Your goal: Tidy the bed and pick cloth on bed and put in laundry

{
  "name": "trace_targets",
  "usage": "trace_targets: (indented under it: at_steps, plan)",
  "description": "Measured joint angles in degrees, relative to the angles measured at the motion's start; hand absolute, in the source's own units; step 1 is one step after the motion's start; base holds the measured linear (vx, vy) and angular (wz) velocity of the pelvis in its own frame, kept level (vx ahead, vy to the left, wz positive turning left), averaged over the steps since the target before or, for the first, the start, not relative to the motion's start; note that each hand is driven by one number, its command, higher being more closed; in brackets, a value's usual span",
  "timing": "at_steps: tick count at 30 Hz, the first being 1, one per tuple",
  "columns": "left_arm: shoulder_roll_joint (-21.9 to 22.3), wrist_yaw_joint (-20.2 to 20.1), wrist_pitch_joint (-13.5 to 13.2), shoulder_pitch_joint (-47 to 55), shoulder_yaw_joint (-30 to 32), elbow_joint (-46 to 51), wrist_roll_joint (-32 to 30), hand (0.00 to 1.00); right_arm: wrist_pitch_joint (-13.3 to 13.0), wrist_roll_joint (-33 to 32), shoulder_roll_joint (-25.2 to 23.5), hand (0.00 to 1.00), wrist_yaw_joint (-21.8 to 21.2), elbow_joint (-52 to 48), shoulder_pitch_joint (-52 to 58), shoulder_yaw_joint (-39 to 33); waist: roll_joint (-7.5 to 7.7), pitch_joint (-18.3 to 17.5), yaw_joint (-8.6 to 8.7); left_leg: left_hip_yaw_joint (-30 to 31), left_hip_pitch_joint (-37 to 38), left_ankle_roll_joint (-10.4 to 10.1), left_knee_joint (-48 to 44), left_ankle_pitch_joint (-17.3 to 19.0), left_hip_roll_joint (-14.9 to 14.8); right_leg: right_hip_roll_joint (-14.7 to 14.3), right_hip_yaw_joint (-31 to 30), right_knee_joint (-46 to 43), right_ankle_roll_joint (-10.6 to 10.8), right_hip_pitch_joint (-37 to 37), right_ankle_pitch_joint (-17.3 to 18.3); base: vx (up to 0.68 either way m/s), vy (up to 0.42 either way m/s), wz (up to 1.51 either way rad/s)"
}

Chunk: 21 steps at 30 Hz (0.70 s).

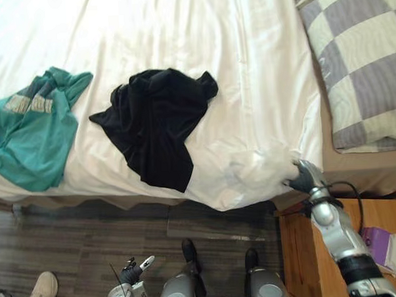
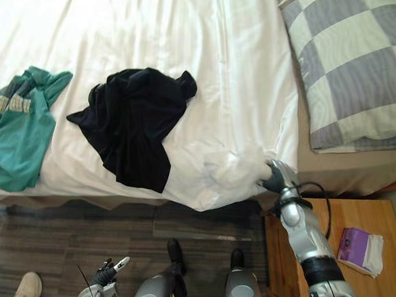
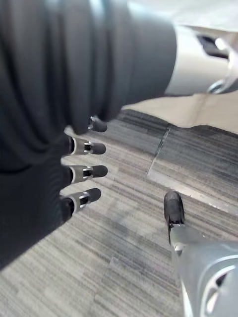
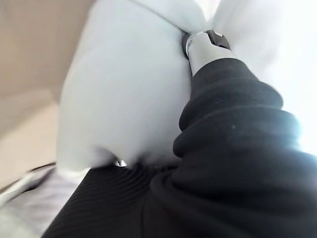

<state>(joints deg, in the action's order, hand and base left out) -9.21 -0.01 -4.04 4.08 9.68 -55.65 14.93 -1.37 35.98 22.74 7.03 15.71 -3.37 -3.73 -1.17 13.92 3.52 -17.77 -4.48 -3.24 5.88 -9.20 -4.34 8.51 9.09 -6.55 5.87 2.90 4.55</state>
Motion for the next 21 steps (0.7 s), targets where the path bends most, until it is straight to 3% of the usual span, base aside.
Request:
trace_targets:
  at_steps: [4, 14, 15, 21]
  plan:
    - [2.0, 0.0, 1.1, 0.9, 0.0, 0.0, -1.2, 0.0, 0.4, -3.8, 0.0, 0.0, 0.0, 0.8, 3.2, -5.4, -0.98, -1.7, 1.09, -0.5, 1.3, 0.2, 0.0, 1.5, -0.8, -0.8, -0.4, 1.0, -0.2, -0.7, -0.2, -0.02, 0.027, -0.12]
    - [2.4, -0.1, 2.3, 4.1, 1.2, -0.3, -2.2, 0.0, 3.0, -21.1, -1.2, 0.0, 2.7, -3.9, 6.4, -21.2, -0.22, -3.2, 2.29, -3.0, 1.8, 0.7, 0.0, 2.3, -1.5, -1.7, -3.0, 4.7, -0.1, -1.7, -2.9, 0.01, 0.011, -0.15]
    - [2.4, -0.1, 2.5, 4.0, 1.9, -0.3, -2.2, 0.0, 2.9, -23.2, -1.2, 1.0, 3.4, -5.1, 6.4, -21.3, -0.12, -3.7, 2.62, -3.1, 1.8, 0.7, 0.0, 2.3, -1.5, -1.7, -3.0, 4.8, -0.2, -1.7, -3.0, 0.04, 0.008, -0.08]
    - [2.5, 0.0, 2.6, 3.9, 2.0, -0.4, -2.2, 0.0, 1.5, -28.5, -2.9, 1.0, 4.9, -10.9, 5.1, -20.6, -0.66, -4.5, 2.07, -2.6, 2.3, 0.7, 0.0, 2.3, -1.5, -1.6, -2.4, 5.0, -0.2, -2.2, -3.0, 0.0, 0.01, 0.04]
